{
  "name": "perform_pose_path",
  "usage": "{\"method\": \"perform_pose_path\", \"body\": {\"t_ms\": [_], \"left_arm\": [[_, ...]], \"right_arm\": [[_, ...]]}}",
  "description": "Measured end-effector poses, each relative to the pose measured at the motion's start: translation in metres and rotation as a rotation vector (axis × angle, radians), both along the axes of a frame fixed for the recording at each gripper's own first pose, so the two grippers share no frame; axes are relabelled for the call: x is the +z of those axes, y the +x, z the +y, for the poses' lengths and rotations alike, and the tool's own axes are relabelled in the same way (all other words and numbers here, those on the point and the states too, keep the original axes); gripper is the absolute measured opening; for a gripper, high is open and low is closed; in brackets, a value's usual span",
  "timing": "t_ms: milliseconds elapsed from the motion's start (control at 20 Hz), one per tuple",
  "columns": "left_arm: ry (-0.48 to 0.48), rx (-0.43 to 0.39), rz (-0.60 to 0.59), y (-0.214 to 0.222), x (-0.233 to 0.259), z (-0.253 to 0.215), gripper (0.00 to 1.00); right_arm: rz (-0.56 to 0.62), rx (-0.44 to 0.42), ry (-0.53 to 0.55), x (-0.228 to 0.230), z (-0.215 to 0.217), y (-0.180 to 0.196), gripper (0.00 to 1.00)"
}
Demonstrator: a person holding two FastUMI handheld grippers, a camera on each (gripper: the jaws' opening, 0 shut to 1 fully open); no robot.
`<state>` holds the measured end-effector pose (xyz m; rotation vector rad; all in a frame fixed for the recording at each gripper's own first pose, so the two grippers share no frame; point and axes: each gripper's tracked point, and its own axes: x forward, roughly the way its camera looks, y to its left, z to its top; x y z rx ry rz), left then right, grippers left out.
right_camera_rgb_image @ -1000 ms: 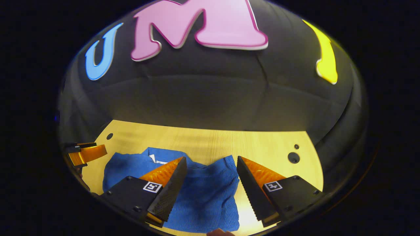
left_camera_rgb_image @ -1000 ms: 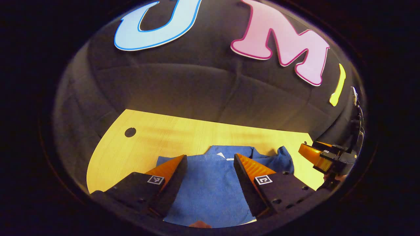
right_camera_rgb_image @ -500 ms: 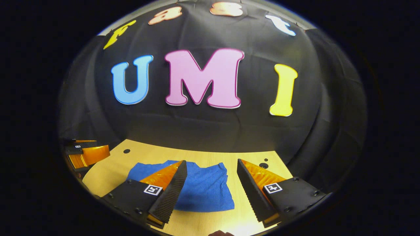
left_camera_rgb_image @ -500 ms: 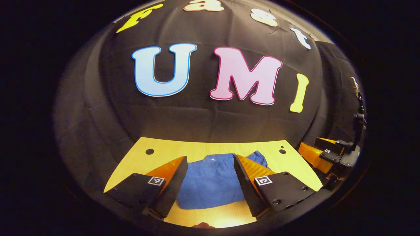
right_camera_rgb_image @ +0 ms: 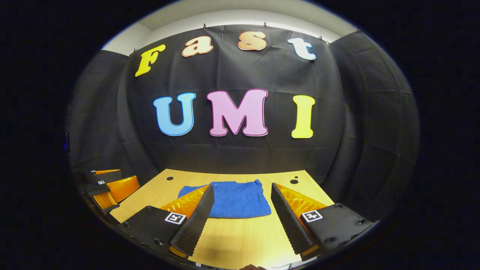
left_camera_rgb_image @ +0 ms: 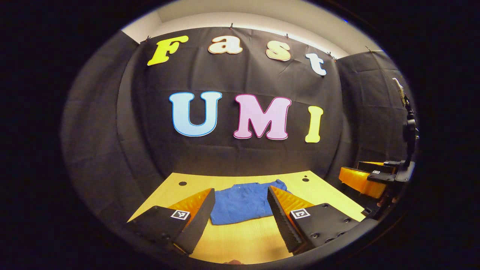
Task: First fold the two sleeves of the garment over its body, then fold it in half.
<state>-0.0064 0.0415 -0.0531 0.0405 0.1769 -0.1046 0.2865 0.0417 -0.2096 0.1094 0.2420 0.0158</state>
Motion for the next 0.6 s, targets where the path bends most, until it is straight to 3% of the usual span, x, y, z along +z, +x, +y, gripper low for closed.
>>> {"method": "perform_pose_path", "body": {"t_ms": [150,350,600], "left_arm": [[-0.034,0.014,-0.002,-0.030,-0.003,0.007,0.80],[0.033,0.060,-0.043,-0.050,0.009,0.024,0.80],[0.040,0.048,-0.070,-0.046,0.032,0.011,0.80]], "right_arm": [[0.001,-0.009,-0.040,0.002,-0.007,-0.028,0.96],[-0.019,-0.010,-0.043,0.008,-0.007,-0.044,0.96],[-0.109,0.016,-0.093,0.028,-0.014,-0.035,0.95]]}}
